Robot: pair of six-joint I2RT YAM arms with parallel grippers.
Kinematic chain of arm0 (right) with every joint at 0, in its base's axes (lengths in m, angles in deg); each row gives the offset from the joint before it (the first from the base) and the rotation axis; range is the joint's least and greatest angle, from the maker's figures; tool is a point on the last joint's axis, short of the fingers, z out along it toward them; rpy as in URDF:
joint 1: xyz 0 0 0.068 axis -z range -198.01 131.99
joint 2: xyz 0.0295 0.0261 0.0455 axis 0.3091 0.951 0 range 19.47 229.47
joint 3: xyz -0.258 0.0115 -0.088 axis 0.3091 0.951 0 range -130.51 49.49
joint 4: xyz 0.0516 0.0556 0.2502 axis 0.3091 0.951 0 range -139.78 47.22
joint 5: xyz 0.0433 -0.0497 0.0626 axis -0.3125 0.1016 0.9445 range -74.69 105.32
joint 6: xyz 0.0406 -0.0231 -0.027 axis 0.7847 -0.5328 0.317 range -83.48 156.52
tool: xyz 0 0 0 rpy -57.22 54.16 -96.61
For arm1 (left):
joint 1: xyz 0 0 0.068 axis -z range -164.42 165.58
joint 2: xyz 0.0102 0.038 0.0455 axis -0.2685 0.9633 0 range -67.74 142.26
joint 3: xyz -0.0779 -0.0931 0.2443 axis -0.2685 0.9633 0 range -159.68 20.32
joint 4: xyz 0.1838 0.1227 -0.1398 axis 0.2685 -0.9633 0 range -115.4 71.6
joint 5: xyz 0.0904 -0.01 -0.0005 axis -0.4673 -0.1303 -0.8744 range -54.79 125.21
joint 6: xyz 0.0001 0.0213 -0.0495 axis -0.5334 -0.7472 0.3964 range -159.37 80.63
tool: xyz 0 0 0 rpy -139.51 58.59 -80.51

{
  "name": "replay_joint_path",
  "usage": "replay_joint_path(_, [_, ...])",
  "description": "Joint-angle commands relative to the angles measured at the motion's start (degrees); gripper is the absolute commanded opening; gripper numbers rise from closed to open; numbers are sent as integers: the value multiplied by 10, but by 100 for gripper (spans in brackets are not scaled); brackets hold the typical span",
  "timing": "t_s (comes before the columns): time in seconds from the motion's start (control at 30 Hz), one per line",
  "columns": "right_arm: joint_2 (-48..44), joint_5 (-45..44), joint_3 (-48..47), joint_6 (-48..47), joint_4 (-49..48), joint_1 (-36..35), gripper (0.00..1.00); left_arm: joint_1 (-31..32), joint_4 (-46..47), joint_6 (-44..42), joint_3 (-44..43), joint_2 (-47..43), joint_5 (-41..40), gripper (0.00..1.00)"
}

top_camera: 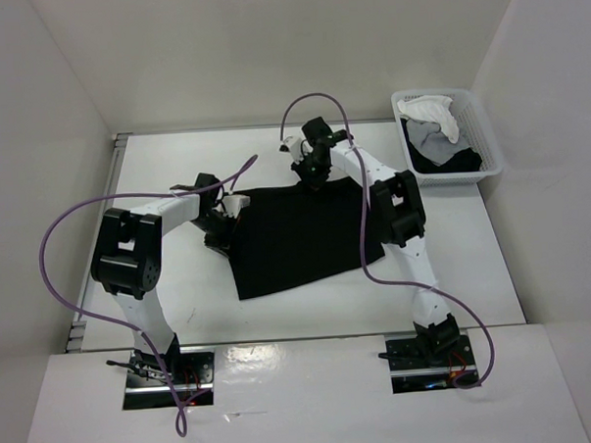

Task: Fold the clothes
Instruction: Fold the tank top

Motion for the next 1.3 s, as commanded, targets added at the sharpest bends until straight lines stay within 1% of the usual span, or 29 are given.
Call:
replay_joint_path(0.0, [18, -35, -61, 18, -20, 2, 0, -1, 1, -20, -4, 22, -12, 0])
replay_joint_path(0.17, [30, -69, -103, 31, -37, 2, 0, -1, 1, -20, -4, 17, -12, 0])
replay_joint_path(0.33, [58, -106, -170, 48, -37, 7, 0, -1, 1, -20, -4, 17, -12, 0])
replay_joint_path(0.43, [97, -129, -237, 54, -16, 14, 0, -1, 1, -20, -4, 17, -12, 0])
replay_joint_path(0.47, [113, -129, -267, 60, 18, 14, 0, -1, 1, -20, -4, 17, -12, 0])
replay_joint_path(0.5, [149, -129, -343, 61, 38, 14, 0, -1, 1, -20, -4, 17, -12, 0])
replay_joint_path(0.53, [149, -129, -357, 69, 47, 14, 0, -1, 1, -20, -4, 17, -12, 0])
replay_joint_path(0.57, [143, -129, -339, 69, 40, 14, 0, -1, 1, -20, -4, 17, -12, 0])
replay_joint_path(0.6, [138, -124, -345, 78, 48, 14, 0, -1, 1, -20, -4, 17, -12, 0])
replay_joint_path(0.63, [138, -101, -359, 85, 62, 14, 0, -1, 1, -20, -4, 17, -12, 0])
replay_joint_path(0.7, [126, -84, -372, 91, 86, 14, 2, -1, 1, -20, -4, 11, -12, 0])
replay_joint_path(0.73, [107, -68, -372, 91, 94, 14, 6, -1, 1, -20, 2, 4, -12, 0])
replay_joint_path(0.83, [73, -50, -377, 86, 135, 14, 17, -1, 7, -20, 8, -25, -18, 0])
replay_joint_path(0.87, [65, -40, -377, 86, 149, 14, 24, -1, 7, -20, 14, -44, -24, 0])
replay_joint_path(0.9, [56, -30, -377, 81, 162, 14, 28, -1, 12, -20, 14, -53, -24, 0])
replay_joint_path(0.93, [38, -11, -365, 81, 188, 14, 36, -8, 12, -20, 14, -70, -31, 0])
replay_joint_path(1.0, [17, 9, -344, 75, 211, 14, 46, -29, 12, -20, 14, -84, -38, 0])
replay_joint_path(1.03, [5, 18, -308, 75, 228, 14, 50, -39, 12, -20, 9, -90, -39, 0])
replay_joint_path(1.07, [-27, 31, -280, 69, 228, 14, 57, -50, 12, -20, 9, -98, -39, 0])
replay_joint_path(1.1, [-49, 31, -245, 69, 228, 14, 59, -74, 12, -20, 2, -98, -39, 0])
replay_joint_path(1.13, [-115, 31, -139, 69, 183, 6, 62, -86, 18, -14, -4, -104, -39, 0])
replay_joint_path(1.17, [-158, -5, -71, 75, 144, 0, 68, -98, 18, -14, -10, -105, -39, 0])
replay_joint_path(1.2, [-203, -28, 68, 75, 56, -7, 72, -118, 11, -14, -16, -105, -39, 0])
replay_joint_path(1.23, [-285, -52, 133, 83, 20, -23, 77, -125, 5, -19, -21, -105, -39, 0])
replay_joint_path(1.27, [-319, -91, 188, 83, -10, -30, 84, -125, 5, -19, -27, -110, -32, 0])
